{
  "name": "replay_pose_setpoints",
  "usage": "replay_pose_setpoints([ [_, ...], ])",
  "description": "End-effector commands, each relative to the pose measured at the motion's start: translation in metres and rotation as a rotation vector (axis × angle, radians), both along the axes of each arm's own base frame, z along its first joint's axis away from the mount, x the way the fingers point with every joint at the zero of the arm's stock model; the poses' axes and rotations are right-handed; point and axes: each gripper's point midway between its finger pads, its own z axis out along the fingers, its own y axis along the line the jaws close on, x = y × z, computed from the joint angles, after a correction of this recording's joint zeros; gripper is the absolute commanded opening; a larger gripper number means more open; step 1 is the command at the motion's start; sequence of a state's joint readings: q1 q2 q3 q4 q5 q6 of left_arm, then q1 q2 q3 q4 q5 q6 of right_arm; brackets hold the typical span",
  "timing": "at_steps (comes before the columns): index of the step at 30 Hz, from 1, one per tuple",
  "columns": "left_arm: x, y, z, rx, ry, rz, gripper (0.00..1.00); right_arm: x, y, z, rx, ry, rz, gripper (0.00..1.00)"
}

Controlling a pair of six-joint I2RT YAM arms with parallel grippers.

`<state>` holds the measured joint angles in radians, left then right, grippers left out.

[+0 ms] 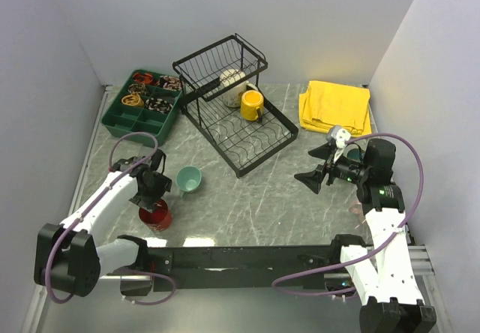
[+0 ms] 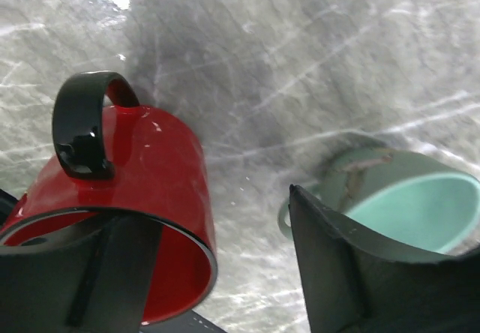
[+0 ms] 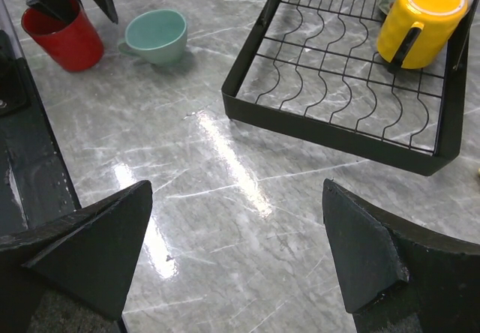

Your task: Load the cups into the dish rack

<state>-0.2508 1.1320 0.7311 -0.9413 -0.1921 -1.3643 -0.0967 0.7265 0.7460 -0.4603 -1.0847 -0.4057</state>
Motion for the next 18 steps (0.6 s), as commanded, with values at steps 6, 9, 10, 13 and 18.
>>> replay_pose_setpoints([
  [6,0.002,0.011,-0.007,0.067,0.01,-0.024,0.61,0.002,-0.003,0.006,-0.01,-0.041,-0.015,1.0],
  [9,0.0,0.011,-0.011,0.066,0.019,-0.031,0.57,0.002,-0.003,0.006,-0.011,-0.043,-0.015,1.0],
  [10,0.0,0.011,-0.01,0.066,0.017,-0.034,0.57,0.002,-0.003,0.006,-0.011,-0.043,-0.015,1.0],
  [13,0.002,0.011,-0.008,0.069,0.007,-0.04,0.55,0.002,-0.003,0.006,-0.011,-0.046,-0.016,1.0],
  [18,0.005,0.01,0.0,0.069,-0.019,-0.058,0.38,0.002,-0.003,0.006,-0.011,-0.043,-0.016,1.0],
])
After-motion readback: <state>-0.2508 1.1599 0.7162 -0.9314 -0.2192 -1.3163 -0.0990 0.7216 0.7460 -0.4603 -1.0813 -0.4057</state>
